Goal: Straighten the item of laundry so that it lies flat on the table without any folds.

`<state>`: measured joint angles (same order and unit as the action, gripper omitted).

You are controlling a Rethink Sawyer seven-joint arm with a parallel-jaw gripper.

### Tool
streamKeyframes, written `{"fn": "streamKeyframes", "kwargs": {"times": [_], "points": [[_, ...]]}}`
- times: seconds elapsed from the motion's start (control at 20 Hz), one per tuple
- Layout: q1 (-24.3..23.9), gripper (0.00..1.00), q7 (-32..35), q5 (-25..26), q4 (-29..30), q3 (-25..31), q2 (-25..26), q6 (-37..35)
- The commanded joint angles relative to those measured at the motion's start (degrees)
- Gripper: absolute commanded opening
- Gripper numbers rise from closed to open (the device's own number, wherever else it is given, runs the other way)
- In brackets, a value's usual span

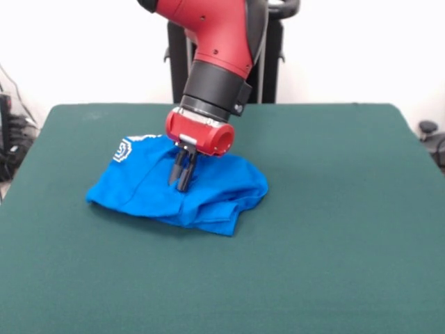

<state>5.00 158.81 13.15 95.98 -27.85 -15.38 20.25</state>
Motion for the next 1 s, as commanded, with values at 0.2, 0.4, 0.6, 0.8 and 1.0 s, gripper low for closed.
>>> {"fn": "streamKeyframes", "kwargs": {"times": [0.2,0.4,0.6,0.8,1.0], "points": [[1.9,0.00,4.3,-3.2,3.0,5.9,1.3,-5.0],[1.2,0.00,3.9,-2.1,3.0,6.5,0.8,-5.0],[-0.2,0.00,2.5,0.3,4.1,7.6,-3.0,-8.8],[-0.2,0.00,0.3,1.5,5.6,7.5,-9.1,-15.1],[-0.8,0.00,-1.8,2.5,7.2,9.1,-16.9,-22.5]]}}
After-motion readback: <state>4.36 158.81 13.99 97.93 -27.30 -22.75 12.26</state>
